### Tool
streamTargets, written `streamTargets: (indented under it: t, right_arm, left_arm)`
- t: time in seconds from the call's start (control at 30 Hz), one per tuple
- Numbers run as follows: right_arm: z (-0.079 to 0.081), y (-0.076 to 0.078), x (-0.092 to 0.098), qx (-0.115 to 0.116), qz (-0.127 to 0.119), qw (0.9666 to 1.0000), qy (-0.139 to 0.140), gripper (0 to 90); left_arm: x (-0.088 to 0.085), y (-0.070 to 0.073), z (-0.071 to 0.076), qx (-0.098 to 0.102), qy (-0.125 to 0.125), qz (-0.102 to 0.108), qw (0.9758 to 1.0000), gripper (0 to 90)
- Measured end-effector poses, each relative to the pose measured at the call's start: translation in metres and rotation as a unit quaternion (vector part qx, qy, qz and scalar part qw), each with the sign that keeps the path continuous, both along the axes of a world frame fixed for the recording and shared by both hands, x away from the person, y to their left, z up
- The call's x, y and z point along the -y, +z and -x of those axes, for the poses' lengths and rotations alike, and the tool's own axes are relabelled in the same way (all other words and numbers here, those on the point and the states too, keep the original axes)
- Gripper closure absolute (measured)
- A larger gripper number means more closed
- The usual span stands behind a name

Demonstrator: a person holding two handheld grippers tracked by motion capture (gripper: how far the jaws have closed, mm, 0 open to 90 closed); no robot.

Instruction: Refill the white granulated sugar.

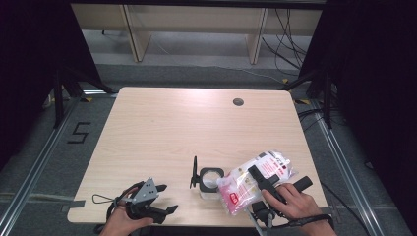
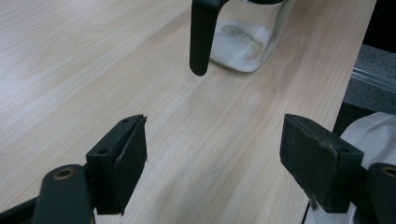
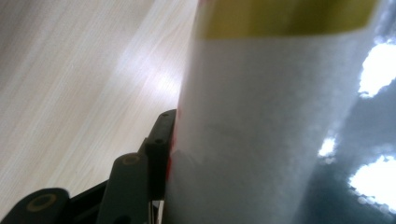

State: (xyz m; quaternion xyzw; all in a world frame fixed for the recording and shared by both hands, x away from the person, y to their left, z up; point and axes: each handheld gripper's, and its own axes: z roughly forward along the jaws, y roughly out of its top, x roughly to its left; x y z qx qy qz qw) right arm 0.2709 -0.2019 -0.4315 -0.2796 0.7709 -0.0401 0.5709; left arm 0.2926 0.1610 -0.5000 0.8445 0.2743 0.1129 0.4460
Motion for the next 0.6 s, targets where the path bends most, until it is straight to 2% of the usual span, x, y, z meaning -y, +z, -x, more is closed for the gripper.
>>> streamTargets:
  t: [0.13,0.17,0.2,0.23,0.27,0.33,0.37,0.47,0.5,0.57,0.6]
  right_arm:
    - [-0.0004,-0.0012,0.0005,0.000,0.000,1.0000,-0.004,53.4]
    - [-0.0003,0.0009,0.0001,0.005,0.016,0.9999,-0.003,53.4]
    - [0.0003,0.0014,-0.0002,0.004,0.019,0.9998,-0.006,53.4]
    - [0.0004,0.0001,0.0000,0.003,0.007,1.0000,-0.003,53.4]
    - [-0.0003,0.0027,-0.0012,0.008,0.024,0.9997,0.005,53.4]
    - [-0.0007,0.0015,-0.0008,0.006,0.016,0.9998,0.010,53.4]
    - [-0.0006,0.0020,-0.0011,0.009,0.023,0.9996,0.011,53.4]
    - [-0.0008,0.0012,-0.0012,0.007,0.017,0.9998,0.011,53.4]
    - [-0.0008,0.0018,-0.0013,0.009,0.026,0.9996,0.010,53.4]
    - [-0.0008,0.0017,-0.0011,0.006,0.023,0.9997,0.008,53.5]
    - [-0.0008,0.0011,-0.0008,0.007,0.017,0.9998,0.012,53.5]
  left_arm:
    - [-0.0003,0.0009,-0.0002,-0.002,-0.001,-0.001,1.0000,22.7]
    - [0.0001,0.0010,-0.0004,-0.002,-0.001,0.001,1.0000,22.7]
    - [0.0002,0.0006,-0.0004,-0.002,-0.002,0.000,1.0000,22.7]
    - [0.0005,-0.0007,-0.0003,-0.001,-0.001,0.001,1.0000,22.7]
    - [-0.0001,-0.0011,0.0001,-0.001,0.000,-0.004,1.0000,22.8]
    - [-0.0002,-0.0005,-0.0004,0.001,0.000,-0.003,1.0000,22.7]
    - [0.0001,0.0005,-0.0003,-0.002,-0.001,0.000,1.0000,22.7]
    - [0.0001,-0.0008,0.0003,0.002,0.000,-0.002,1.0000,22.7]
    - [-0.0003,-0.0005,0.0003,-0.001,-0.002,-0.005,1.0000,22.7]
    - [0.0001,0.0001,-0.0003,0.002,-0.001,-0.002,1.0000,22.8]
    - [-0.0007,0.0009,-0.0011,0.002,-0.004,-0.011,0.9999,22.8]
